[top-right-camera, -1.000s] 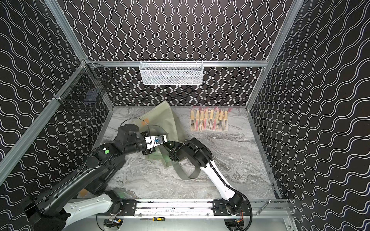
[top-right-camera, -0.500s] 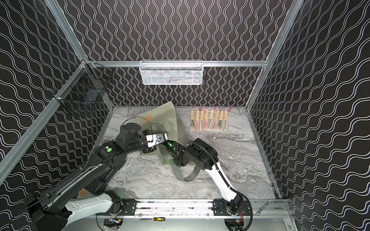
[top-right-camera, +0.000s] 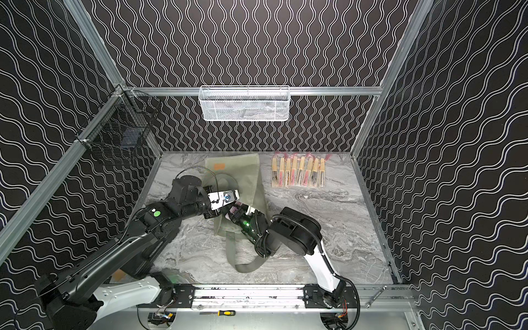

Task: Take out the folding fans from the tote bags
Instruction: Pick up the folding fan from the canvas bag.

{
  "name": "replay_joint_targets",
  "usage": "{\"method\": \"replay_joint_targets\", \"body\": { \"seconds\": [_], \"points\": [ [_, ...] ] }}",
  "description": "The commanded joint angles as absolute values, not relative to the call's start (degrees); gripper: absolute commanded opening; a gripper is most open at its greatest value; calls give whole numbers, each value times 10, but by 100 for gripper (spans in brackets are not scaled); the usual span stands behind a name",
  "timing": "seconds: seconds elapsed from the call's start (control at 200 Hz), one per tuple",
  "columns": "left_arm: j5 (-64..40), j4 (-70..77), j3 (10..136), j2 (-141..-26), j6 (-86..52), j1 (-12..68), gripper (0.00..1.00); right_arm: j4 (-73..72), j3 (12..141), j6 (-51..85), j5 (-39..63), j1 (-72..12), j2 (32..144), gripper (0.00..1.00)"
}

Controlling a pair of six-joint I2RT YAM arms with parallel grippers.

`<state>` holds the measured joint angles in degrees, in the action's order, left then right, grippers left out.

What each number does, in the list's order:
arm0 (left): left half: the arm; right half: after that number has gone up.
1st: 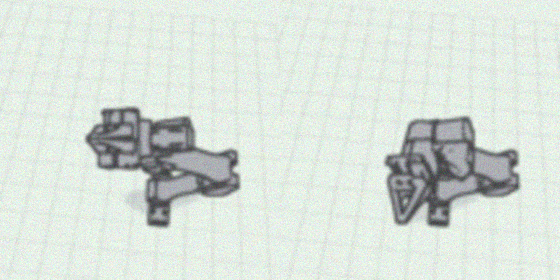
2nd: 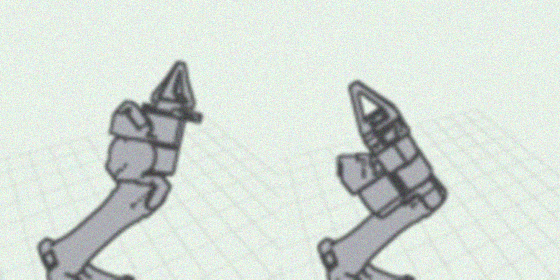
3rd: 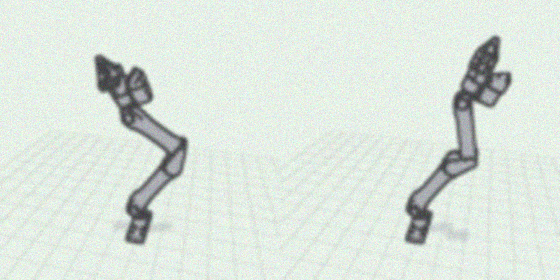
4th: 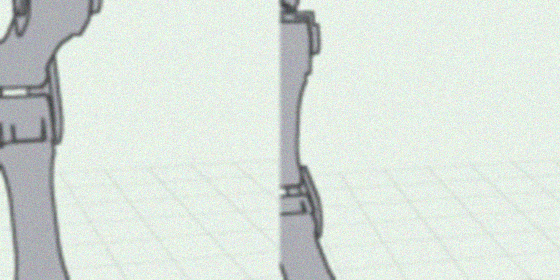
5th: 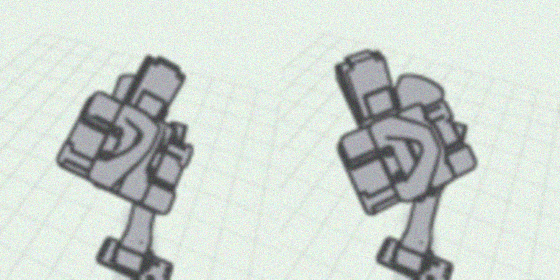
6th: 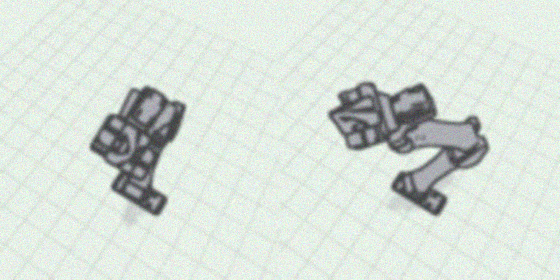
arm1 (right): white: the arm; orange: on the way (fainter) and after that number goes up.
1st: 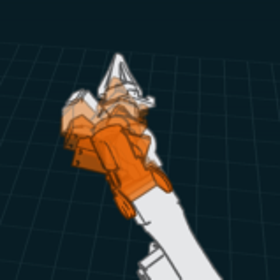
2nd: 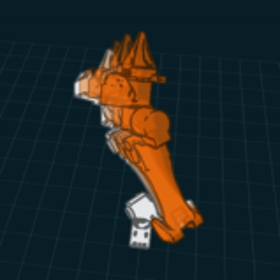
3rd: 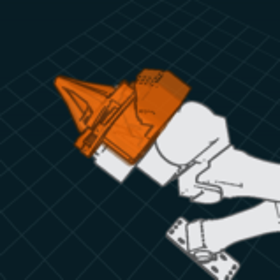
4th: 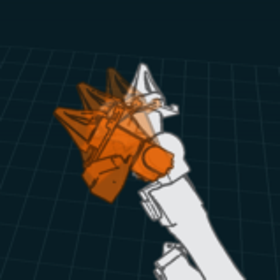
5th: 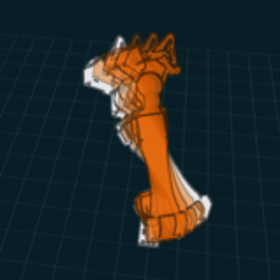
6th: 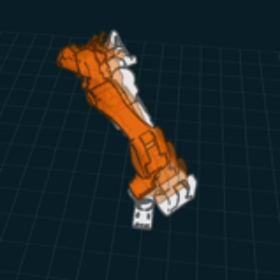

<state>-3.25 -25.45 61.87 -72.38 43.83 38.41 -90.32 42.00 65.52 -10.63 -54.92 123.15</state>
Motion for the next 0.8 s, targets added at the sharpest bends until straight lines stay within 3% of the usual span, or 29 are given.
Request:
{"method": "replay_joint_targets", "body": {
  "seconds": [0.0, 0.195, 0.345, 0.586, 0.791],
  "points": [
    [-30, -245, 622, -725, 436, 383, 0, -971, 379, 678, -159, -558, 1212, 41],
    [-33, -250, 625, -729, 433, 384, 0, -876, 334, 729, -159, -558, 1186, 50],
    [-36, -254, 626, -731, 434, 385, 0, -777, 330, 749, -133, -556, 1156, 51],
    [-33, -255, 625, -730, 436, 391, 0, -672, 355, 800, -71, -555, 1145, 37],
    [-21, -253, 623, -725, 440, 394, 0, -618, 378, 811, -26, -555, 1118, 16]
  ]
}}
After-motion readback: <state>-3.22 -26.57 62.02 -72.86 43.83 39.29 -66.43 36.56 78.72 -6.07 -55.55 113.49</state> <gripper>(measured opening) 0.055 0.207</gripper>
